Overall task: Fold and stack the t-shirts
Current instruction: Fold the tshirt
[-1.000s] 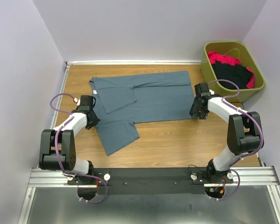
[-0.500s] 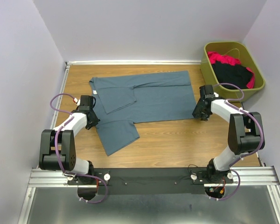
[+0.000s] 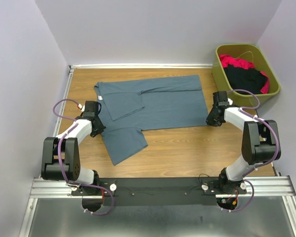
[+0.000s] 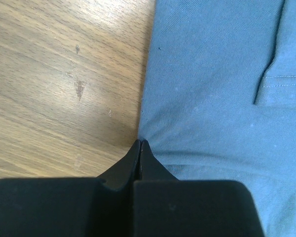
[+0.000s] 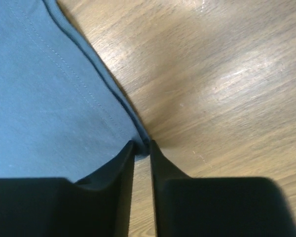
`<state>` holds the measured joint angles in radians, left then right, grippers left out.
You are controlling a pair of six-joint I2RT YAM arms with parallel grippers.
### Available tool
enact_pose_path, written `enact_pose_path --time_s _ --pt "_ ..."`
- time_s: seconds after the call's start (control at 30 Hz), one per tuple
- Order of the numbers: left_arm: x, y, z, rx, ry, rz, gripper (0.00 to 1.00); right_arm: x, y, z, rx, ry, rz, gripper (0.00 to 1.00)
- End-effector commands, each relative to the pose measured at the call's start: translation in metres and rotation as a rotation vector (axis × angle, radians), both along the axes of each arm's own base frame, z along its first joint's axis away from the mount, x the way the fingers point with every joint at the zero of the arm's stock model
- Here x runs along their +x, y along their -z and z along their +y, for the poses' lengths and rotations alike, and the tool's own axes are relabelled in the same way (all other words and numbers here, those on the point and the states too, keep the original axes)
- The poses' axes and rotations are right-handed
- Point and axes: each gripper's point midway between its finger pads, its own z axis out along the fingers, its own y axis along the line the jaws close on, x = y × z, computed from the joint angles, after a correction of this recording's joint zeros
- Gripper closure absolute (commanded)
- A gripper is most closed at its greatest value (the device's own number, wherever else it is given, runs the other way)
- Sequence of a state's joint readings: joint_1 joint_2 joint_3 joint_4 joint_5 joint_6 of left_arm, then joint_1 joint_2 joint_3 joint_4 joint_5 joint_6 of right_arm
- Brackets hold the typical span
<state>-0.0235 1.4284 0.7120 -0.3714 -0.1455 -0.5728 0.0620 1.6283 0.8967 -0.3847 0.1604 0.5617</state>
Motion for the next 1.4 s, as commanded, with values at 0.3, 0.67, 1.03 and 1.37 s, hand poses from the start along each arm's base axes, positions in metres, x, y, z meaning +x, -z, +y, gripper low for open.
enact_pose_path --time_s 0.3,0.67,1.03,1.37 --pt "-0.012 -0.009 -0.004 -0.034 0.014 0.027 1.00 -0.033 0.011 -0.004 0.013 -0.004 0.105 0.99" --pt "0.008 -0.039 -0.012 -0.075 0.049 -0.037 1.00 -0.006 -0.031 -0.006 -0.006 -0.033 0.057 0.99" --pt "0.049 -0.068 -0.004 -0.073 0.052 -0.102 1.00 0.039 -0.056 -0.007 -0.032 -0.069 0.006 0.99" --pt "0.083 -0.080 0.003 -0.073 0.048 -0.134 1.00 0.079 -0.061 -0.006 -0.036 -0.070 -0.023 1.00"
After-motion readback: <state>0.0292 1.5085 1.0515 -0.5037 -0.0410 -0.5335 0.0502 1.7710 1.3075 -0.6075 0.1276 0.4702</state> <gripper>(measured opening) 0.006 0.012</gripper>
